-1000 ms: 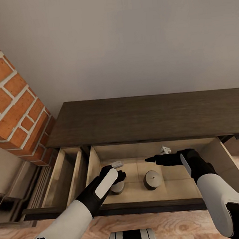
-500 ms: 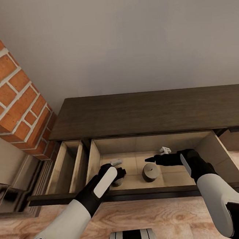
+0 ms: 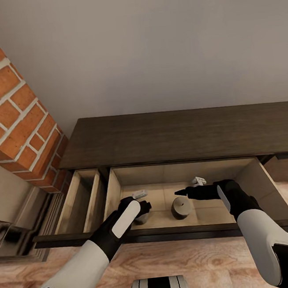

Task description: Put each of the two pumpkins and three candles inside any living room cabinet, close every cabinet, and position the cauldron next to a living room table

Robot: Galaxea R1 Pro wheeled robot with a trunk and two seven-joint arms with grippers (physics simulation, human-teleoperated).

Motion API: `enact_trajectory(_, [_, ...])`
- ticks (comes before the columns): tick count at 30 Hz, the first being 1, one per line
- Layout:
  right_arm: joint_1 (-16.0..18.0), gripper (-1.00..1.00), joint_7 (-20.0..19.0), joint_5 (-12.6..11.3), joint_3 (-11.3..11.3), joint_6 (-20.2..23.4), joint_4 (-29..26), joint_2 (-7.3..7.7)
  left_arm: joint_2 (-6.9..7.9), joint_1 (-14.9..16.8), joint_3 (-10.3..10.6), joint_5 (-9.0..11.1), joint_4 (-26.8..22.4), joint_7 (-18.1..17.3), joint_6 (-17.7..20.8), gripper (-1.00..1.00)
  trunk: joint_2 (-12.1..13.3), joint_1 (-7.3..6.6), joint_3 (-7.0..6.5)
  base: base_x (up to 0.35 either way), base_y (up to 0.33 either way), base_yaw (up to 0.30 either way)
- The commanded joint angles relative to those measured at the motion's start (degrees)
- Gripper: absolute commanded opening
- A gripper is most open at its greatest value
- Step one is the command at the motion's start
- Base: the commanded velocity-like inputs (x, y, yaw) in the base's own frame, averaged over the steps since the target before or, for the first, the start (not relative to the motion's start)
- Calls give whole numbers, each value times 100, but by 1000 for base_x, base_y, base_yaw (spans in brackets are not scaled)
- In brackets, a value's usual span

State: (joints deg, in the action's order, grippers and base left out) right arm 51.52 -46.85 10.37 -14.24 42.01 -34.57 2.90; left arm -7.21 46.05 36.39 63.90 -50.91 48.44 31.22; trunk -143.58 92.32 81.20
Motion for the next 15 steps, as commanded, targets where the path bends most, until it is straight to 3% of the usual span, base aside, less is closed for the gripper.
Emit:
enact_trajectory(1, [-1,100,0,0,0,0,1,0,0,0,0,0,-1,0,-1,100,1,-3,-22,0,0,0])
enact_trajectory(15, [-2,100,0,40,9,-9,3,0,9,0,-21,-9,-267,17,7,100,20,-39,-332,0,0,0])
